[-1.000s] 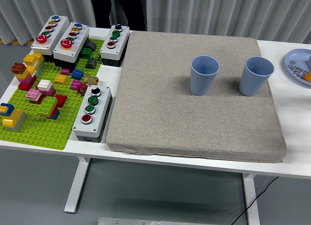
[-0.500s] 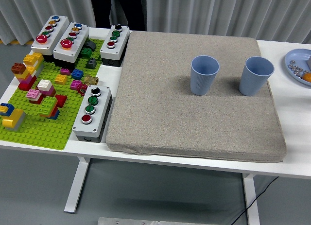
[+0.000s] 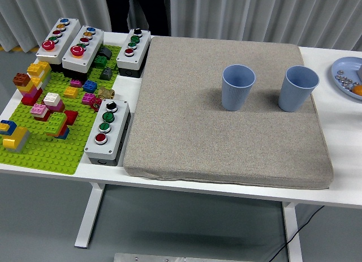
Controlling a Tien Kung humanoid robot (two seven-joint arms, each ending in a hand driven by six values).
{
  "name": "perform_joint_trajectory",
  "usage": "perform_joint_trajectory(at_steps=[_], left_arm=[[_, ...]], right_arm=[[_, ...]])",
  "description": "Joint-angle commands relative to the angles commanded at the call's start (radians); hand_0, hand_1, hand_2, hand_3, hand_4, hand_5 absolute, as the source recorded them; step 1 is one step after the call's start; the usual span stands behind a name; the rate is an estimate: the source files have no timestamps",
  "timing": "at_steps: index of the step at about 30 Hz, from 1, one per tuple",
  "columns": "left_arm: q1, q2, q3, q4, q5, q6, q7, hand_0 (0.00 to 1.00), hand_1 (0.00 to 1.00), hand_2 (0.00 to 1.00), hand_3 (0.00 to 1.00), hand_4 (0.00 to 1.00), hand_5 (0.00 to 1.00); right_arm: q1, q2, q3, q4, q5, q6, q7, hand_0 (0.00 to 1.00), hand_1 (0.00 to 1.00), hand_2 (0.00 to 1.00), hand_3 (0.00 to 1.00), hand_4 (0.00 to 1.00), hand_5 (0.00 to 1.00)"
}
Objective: Pick cup pour cup place
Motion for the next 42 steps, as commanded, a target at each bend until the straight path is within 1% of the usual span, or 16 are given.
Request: perform_joint_trajectory(at_steps=[12,42], left_arm=[[0.007,0.0,0.01,0.0,-0.011,0.001,-0.002,0.766,0.803,0.845,0.762,0.504,0.941],[0.003,-0.003,-0.026,0.0,0.017,0.004,0.001,0.766,0.803,0.844,0.762,0.502,0.941]], right_arm=[[-0.009,0.006,-0.007,0.002,0.003,0.004,-0.001,0.871,0.782,0.817,0.829,0.828,0.998],[-0.003,-0.002,0.0,0.009,0.008,-0.002,0.005,0.872,0.784,0.827,0.831,0.833,0.998]])
